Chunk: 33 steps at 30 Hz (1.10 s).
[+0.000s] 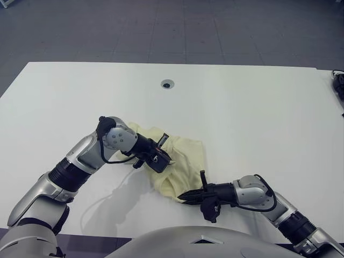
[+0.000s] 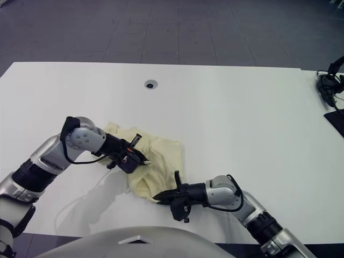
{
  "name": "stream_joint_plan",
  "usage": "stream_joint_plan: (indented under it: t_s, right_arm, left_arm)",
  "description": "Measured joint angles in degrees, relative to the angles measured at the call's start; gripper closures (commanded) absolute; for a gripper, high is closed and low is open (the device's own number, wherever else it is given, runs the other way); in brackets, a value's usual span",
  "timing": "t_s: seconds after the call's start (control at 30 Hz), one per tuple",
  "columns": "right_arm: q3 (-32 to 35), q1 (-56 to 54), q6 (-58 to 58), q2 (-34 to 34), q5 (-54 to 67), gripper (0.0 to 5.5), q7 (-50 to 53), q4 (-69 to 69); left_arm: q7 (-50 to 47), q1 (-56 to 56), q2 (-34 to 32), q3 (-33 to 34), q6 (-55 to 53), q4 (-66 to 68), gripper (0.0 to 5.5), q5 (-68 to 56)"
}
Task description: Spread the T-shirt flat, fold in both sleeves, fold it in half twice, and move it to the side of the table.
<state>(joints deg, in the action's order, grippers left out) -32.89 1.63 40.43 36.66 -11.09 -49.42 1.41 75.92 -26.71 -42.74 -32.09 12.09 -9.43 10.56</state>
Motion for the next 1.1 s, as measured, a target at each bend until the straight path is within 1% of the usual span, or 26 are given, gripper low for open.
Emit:
stream_joint_plan:
  t_s: [0.13, 0.2, 0.3, 0.33, 0.37, 0.43, 0.47, 0.5, 0.57, 0.67, 0.77, 0.9, 1.0, 1.1]
  right_arm:
    - [-0.03, -0.01, -0.12, -0.14, -0.03, 5.5, 0.51, -0.18]
    - [0.59, -0.11, -1.01, -0.46, 0.4, 5.5, 0.79, -0.35]
    - [3.29, -1.24, -3.56, -1.07, 4.86, 5.5, 1.42, -0.53]
    - [6.12, -2.56, -5.56, -1.44, 9.24, 5.5, 1.98, -0.63]
    - [7.79, -3.6, -6.62, -1.54, 11.46, 5.5, 2.33, -0.77]
    - [14.94, -8.47, -10.78, -2.35, 19.95, 5.5, 3.7, -2.21]
    - [19.18, -12.07, -12.8, -2.55, 23.7, 5.5, 4.93, -3.71]
    - [22.39, -15.46, -13.9, -2.68, 25.86, 5.5, 5.77, -5.67]
    - [27.09, -21.75, -15.07, -3.07, 27.2, 5.5, 7.89, -10.89]
    - [33.07, -35.25, -14.18, -3.03, 25.83, 5.5, 12.67, -21.97]
    - [34.23, -48.13, -10.78, -3.03, 19.96, 5.5, 17.19, -31.74]
    - [34.11, -59.47, -3.75, -2.29, 9.5, 5.5, 24.31, -39.63]
    - [34.2, -63.73, -0.01, -0.73, 4.97, 5.5, 28.11, -41.99]
    - [34.54, -64.13, 2.2, 0.59, 3.48, 5.5, 28.98, -42.33]
  left_arm:
    - [-0.66, 0.54, -0.64, 1.24, 0.16, -0.02, 5.49, -0.7]
    - [-2.5, 0.65, -0.44, 4.29, -0.96, -0.14, 5.49, -3.08]
    - [-7.22, 0.17, 1.49, 11.46, -4.1, -0.41, 5.49, -8.87]
    - [-10.11, -0.47, 2.82, 15.89, -6.23, -0.49, 5.49, -12.74]
    - [-11.41, -1.1, 3.21, 18.03, -7.14, -0.49, 5.49, -14.17]
    - [-15.68, -3.9, 3.75, 24.89, -10.33, -0.01, 5.49, -18.44]
    - [-18.14, -6.41, 3.87, 27.64, -11.48, 1.39, 5.49, -19.26]
    - [-20.45, -8.85, 4.08, 28.78, -11.83, 3.57, 5.49, -18.82]
    - [-25.16, -13.35, 4.9, 29.13, -11.31, 9.29, 5.49, -15.55]
    - [-35.31, -22.89, 7.48, 28.41, -8.81, 22.69, 5.49, -8.11]
    - [-45.17, -32.27, 10.46, 27.31, -4.5, 35.2, 5.49, -2.27]
    - [-56.35, -41.15, 11.07, 25.88, 0.7, 45.05, 5.49, 4.94]
    - [-60.75, -44.17, 11.06, 25.51, 3.34, 47.55, 5.49, 7.66]
    - [-60.94, -43.42, 10.86, 24.93, 5.13, 47.14, 5.49, 8.36]
